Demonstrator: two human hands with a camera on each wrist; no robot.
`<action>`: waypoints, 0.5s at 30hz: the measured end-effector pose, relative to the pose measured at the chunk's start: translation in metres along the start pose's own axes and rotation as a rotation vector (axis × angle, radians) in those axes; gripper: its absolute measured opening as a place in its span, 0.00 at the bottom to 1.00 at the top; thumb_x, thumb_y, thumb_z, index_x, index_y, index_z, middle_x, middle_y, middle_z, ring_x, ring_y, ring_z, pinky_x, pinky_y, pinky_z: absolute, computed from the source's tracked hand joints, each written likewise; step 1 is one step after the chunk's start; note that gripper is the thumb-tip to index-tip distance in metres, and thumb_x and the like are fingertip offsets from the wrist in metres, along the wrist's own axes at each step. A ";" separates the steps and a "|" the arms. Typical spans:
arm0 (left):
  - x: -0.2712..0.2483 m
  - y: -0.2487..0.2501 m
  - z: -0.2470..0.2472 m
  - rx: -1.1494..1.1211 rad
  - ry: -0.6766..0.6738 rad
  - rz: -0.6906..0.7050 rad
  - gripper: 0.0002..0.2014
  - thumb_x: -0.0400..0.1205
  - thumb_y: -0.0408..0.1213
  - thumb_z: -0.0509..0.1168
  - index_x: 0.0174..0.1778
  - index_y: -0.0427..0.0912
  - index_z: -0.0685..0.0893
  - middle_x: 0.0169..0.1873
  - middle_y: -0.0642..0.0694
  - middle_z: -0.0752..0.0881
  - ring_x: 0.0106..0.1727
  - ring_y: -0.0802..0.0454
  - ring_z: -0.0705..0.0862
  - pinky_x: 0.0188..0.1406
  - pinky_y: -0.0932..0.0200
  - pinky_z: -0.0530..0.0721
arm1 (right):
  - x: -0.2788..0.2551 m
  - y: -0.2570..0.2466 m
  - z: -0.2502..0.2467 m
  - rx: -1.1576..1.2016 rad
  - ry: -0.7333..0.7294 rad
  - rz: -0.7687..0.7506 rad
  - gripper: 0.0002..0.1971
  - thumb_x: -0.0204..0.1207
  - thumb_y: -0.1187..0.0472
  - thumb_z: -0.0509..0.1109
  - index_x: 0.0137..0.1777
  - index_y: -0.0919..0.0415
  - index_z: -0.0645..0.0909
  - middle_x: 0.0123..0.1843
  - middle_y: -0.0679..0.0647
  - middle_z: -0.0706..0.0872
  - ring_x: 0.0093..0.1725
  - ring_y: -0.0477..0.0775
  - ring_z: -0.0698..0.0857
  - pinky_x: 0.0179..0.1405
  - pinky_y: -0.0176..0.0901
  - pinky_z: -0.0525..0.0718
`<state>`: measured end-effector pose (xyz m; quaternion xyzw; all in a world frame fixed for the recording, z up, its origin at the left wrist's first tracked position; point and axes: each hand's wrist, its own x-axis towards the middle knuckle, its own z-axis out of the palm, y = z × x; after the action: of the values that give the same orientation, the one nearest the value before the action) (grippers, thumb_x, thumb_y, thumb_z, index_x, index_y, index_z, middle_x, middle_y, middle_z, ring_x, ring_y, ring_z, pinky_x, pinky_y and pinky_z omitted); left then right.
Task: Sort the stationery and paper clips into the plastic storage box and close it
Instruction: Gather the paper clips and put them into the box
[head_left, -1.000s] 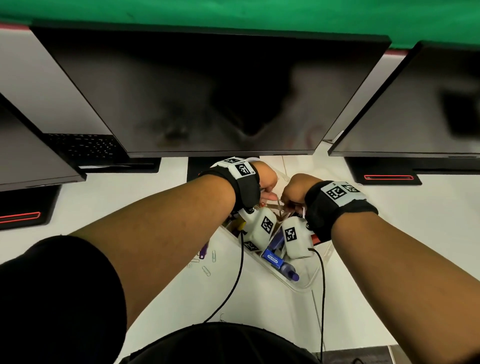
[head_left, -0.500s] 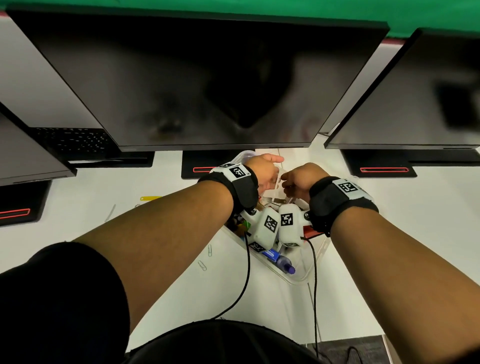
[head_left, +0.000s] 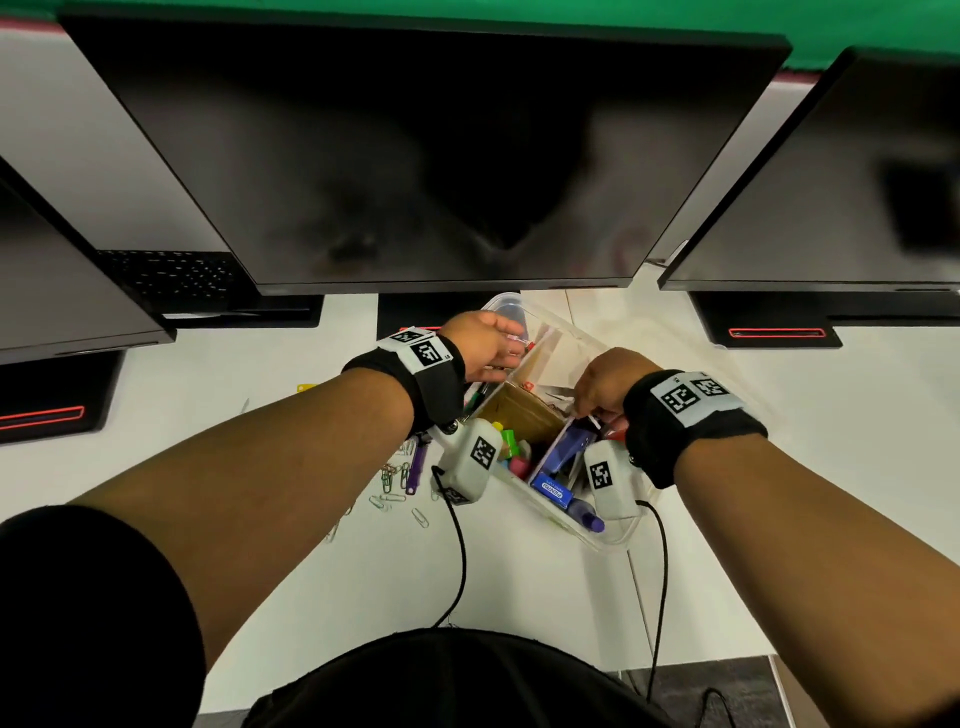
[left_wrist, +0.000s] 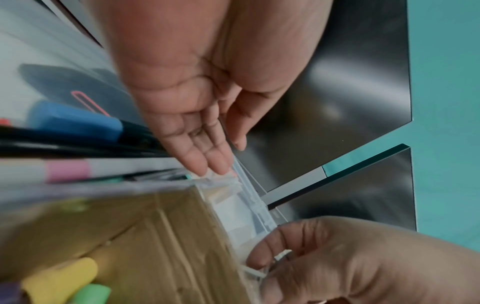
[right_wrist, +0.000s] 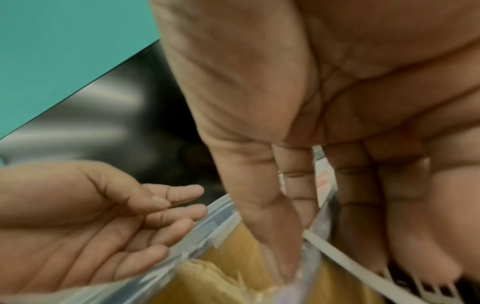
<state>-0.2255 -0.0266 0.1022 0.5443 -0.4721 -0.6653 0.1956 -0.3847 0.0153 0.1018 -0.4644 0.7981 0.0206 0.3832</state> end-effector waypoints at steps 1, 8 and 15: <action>-0.002 -0.004 -0.006 0.027 0.011 0.012 0.14 0.84 0.26 0.57 0.64 0.38 0.79 0.56 0.36 0.85 0.42 0.52 0.84 0.41 0.60 0.82 | -0.003 -0.002 0.002 -0.043 0.006 0.002 0.16 0.65 0.63 0.80 0.52 0.69 0.87 0.51 0.65 0.90 0.51 0.63 0.89 0.57 0.58 0.87; -0.019 -0.026 -0.051 0.063 0.016 0.045 0.10 0.82 0.24 0.60 0.56 0.40 0.76 0.34 0.45 0.82 0.27 0.59 0.84 0.25 0.69 0.82 | -0.016 -0.025 0.002 -0.287 0.137 0.002 0.16 0.73 0.65 0.70 0.24 0.62 0.75 0.27 0.57 0.79 0.31 0.57 0.79 0.29 0.37 0.77; -0.032 -0.045 -0.098 0.214 0.091 0.099 0.08 0.82 0.27 0.60 0.52 0.42 0.80 0.45 0.43 0.85 0.38 0.55 0.83 0.41 0.62 0.84 | -0.011 -0.046 0.002 0.146 0.215 0.023 0.16 0.75 0.59 0.72 0.59 0.69 0.81 0.51 0.64 0.88 0.43 0.61 0.89 0.33 0.45 0.89</action>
<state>-0.1146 -0.0205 0.0854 0.5676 -0.5573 -0.5754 0.1902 -0.3454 -0.0023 0.1222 -0.4257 0.8392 -0.0832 0.3281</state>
